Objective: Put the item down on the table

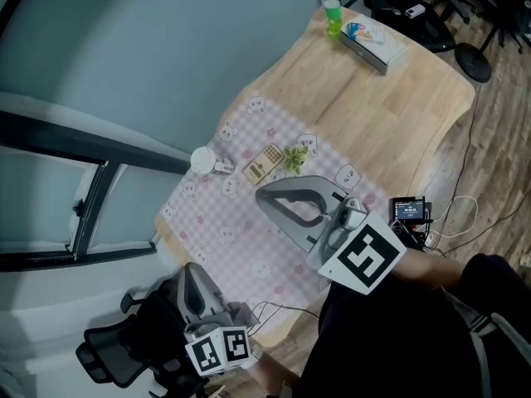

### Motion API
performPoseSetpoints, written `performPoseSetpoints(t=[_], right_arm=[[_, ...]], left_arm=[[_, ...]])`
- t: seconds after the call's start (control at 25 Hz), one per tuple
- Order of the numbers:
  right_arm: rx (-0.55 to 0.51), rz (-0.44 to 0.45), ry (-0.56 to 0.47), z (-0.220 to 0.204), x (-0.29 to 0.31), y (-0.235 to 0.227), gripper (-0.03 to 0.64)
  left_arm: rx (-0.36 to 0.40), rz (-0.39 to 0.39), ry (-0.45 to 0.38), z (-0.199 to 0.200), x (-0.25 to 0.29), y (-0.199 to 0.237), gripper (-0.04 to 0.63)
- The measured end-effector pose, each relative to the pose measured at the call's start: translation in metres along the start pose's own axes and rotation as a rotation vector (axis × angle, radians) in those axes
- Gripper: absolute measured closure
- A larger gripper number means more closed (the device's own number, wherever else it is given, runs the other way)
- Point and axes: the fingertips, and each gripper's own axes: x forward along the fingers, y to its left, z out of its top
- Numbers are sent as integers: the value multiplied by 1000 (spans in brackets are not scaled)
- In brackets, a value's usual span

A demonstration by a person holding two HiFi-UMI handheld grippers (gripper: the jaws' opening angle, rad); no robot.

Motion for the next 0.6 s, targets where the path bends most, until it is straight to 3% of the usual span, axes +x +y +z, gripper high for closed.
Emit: performPoseSetpoints(t=[0.6], right_arm=[[16, -6, -14, 2, 0, -5, 603]], left_arm=[[21, -4, 10, 2, 5, -1, 597]])
